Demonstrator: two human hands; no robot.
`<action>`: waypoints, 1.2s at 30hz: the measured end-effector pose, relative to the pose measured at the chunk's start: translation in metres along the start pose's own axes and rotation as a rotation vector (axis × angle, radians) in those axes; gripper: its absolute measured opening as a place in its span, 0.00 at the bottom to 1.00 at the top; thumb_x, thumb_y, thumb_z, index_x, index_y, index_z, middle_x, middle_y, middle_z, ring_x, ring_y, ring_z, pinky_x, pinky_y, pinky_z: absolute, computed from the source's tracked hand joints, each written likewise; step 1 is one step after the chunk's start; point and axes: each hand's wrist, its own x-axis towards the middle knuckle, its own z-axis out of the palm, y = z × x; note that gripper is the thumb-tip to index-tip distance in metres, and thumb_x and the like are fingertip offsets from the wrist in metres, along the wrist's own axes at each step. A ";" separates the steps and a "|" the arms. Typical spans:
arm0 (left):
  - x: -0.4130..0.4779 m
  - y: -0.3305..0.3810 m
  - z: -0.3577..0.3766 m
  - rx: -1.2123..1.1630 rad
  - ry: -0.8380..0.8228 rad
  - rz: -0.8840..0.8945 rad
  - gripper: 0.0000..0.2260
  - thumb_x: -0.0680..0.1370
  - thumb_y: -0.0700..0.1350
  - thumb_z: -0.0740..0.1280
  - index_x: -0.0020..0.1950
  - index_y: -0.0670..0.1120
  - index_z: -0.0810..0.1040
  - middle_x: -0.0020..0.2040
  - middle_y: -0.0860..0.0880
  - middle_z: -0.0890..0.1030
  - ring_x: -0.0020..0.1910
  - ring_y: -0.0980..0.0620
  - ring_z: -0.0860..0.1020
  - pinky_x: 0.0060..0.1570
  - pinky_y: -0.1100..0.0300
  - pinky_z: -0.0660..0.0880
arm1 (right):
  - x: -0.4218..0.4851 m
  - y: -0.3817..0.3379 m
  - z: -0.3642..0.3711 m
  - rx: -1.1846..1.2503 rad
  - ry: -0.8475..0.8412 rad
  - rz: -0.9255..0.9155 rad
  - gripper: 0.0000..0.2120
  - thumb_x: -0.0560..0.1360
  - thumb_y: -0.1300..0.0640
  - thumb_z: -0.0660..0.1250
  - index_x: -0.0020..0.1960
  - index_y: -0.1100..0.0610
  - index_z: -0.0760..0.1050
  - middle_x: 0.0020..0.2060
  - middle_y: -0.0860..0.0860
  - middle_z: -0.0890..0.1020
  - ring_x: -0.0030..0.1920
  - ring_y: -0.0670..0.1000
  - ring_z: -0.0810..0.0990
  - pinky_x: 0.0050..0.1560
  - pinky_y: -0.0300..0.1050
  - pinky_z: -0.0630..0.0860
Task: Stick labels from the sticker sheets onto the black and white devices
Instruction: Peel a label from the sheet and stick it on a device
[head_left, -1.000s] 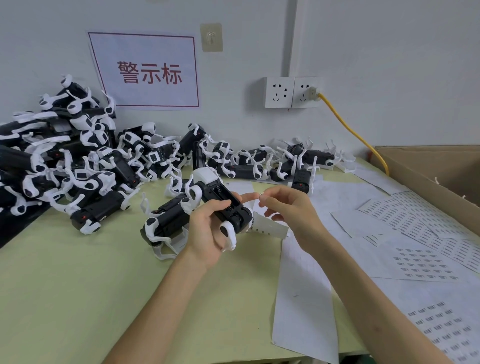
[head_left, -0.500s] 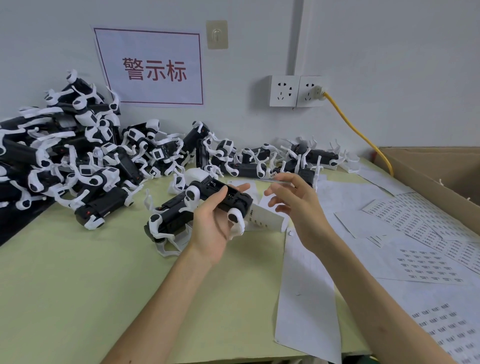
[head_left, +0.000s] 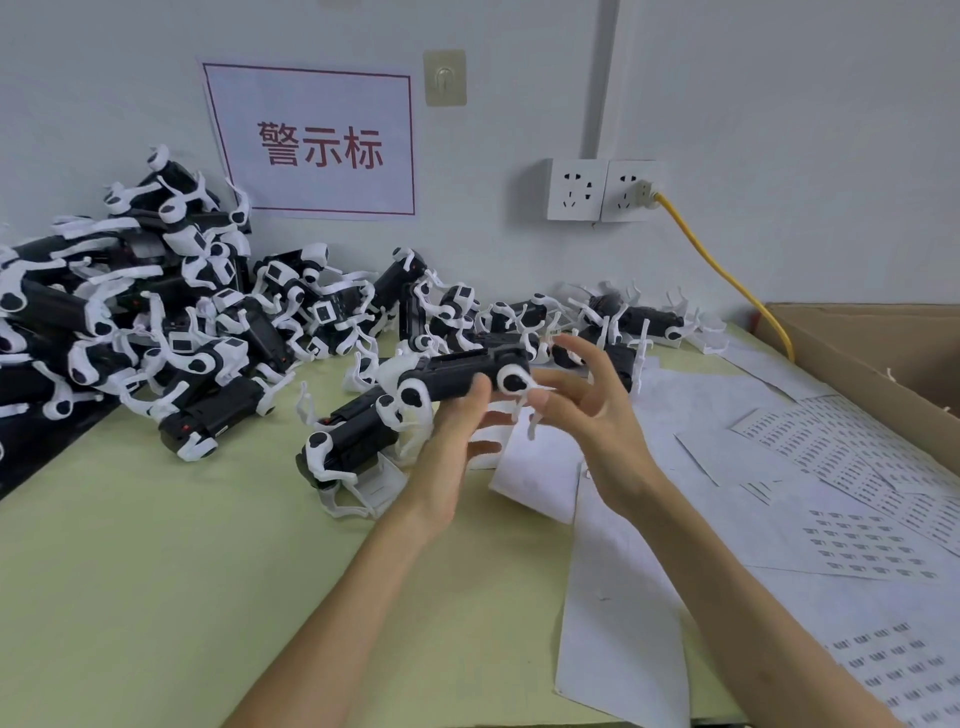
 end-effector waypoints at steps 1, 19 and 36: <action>-0.002 -0.003 0.000 0.109 -0.012 0.060 0.32 0.72 0.71 0.64 0.68 0.53 0.76 0.62 0.57 0.82 0.60 0.60 0.80 0.55 0.58 0.73 | 0.001 0.000 -0.001 0.052 0.030 0.010 0.32 0.67 0.49 0.76 0.69 0.48 0.70 0.46 0.50 0.86 0.47 0.51 0.84 0.49 0.44 0.80; 0.008 0.006 -0.007 -0.354 -0.185 -0.154 0.17 0.79 0.55 0.64 0.56 0.43 0.80 0.49 0.44 0.85 0.44 0.47 0.82 0.49 0.55 0.77 | 0.004 -0.010 -0.020 0.266 -0.021 0.344 0.25 0.71 0.35 0.63 0.53 0.53 0.87 0.49 0.56 0.86 0.54 0.61 0.81 0.66 0.60 0.72; 0.004 -0.004 0.001 -0.062 -0.151 -0.106 0.12 0.83 0.46 0.66 0.63 0.43 0.81 0.58 0.43 0.85 0.56 0.49 0.82 0.60 0.52 0.76 | 0.011 0.006 -0.013 0.111 0.228 0.238 0.28 0.69 0.37 0.71 0.65 0.48 0.76 0.57 0.47 0.84 0.56 0.47 0.83 0.51 0.45 0.77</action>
